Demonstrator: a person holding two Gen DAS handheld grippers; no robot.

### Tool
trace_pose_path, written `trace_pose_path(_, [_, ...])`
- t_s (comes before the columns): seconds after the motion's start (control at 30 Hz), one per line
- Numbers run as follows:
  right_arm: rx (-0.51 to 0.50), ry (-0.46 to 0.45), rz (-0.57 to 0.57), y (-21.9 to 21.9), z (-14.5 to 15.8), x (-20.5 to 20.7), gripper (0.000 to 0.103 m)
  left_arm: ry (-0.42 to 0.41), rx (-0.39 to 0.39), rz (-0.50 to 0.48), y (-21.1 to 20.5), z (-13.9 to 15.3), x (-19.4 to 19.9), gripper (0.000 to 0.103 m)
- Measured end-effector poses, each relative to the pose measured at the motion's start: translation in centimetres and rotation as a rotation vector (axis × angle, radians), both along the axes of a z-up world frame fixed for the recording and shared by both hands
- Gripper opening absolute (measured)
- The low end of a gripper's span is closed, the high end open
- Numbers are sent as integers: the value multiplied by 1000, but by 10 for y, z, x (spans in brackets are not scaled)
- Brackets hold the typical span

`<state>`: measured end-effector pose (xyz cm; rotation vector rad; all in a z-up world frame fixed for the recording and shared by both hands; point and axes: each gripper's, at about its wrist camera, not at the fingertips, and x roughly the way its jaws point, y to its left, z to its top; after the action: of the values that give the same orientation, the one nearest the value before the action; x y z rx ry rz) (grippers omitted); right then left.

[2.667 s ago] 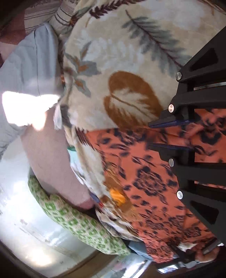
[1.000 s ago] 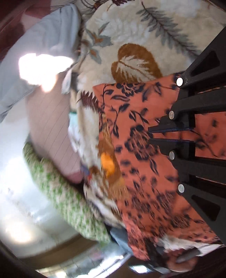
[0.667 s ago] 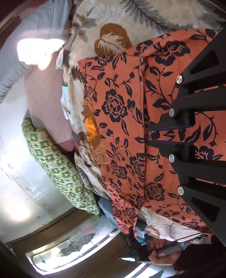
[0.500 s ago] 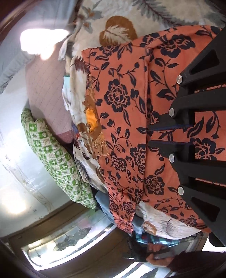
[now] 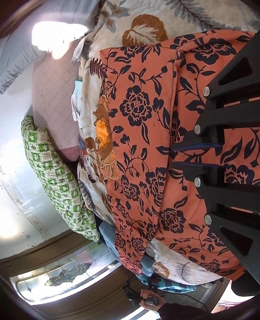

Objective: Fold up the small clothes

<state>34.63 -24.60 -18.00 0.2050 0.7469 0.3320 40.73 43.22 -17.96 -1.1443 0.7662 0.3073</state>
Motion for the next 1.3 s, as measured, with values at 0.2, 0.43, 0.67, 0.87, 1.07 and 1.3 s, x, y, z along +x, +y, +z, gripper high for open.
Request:
trace_pose_path(0.2, [-6, 17, -17, -6, -6, 8, 13, -100, -24, -10, 9, -7, 10, 85])
trace_pose_path(0.43, [-34, 36, -12, -2, -15, 17, 13, -120, 18, -43, 6, -16, 26, 64])
trace_pose_path(0.67, [-54, 22, -23, -2, -16, 18, 13, -144, -55, -31, 6, -23, 10, 61])
trace_pose_path(0.87, [-37, 33, -29, -5, -18, 21, 13, -117, -41, 7, 11, -24, 25, 61])
trace_pose_path(1.07, [-53, 17, -34, -5, -17, 20, 13, -150, -66, 64, 14, -35, 29, 51])
trace_pose_path(1.3, [-42, 31, -39, -8, -20, 24, 13, -164, 7, 65, 15, -31, 21, 8])
